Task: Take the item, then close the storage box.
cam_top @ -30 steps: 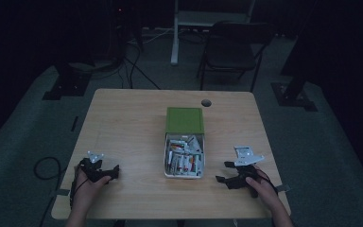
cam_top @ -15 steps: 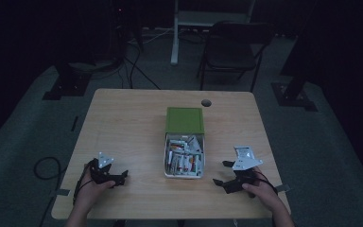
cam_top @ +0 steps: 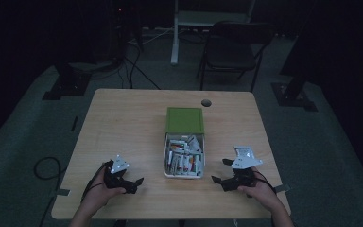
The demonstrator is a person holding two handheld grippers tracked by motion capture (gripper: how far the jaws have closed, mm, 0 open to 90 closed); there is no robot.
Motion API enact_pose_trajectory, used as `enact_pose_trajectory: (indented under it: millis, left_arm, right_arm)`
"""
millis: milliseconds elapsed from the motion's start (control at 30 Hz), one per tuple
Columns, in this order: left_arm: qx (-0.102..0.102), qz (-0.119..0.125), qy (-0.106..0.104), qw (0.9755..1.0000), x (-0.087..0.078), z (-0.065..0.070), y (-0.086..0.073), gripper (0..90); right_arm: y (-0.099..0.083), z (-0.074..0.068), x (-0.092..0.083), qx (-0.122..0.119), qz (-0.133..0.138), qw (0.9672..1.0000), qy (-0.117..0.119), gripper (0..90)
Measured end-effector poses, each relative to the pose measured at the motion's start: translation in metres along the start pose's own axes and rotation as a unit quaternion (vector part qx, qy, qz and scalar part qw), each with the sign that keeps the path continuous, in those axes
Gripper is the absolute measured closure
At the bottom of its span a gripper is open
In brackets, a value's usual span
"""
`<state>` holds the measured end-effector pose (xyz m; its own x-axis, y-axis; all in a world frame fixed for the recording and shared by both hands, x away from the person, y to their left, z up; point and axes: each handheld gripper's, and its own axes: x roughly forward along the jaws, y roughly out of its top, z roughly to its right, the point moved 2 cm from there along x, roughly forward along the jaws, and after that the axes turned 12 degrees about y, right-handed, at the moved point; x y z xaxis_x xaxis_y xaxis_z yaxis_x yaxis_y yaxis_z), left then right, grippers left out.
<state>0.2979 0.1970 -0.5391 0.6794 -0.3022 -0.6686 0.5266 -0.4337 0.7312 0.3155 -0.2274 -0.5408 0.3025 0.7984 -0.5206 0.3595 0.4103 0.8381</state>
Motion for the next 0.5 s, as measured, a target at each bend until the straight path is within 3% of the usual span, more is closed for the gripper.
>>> enact_pose_trajectory:
  millis: [267, 500]
  left_arm:
    - [0.007, 0.01, -0.007, 0.9999, 0.001, 0.006, 0.006, 1.2]
    - [0.027, 0.024, -0.027, 0.999, 0.0, 0.015, 0.011, 1.2]
  right_arm:
    - [0.004, -0.001, -0.001, 0.001, 0.013, 0.9999, -0.003, 12.4]
    - [0.008, -0.004, -0.002, 0.004, 0.026, 0.9997, -0.001, 12.4]
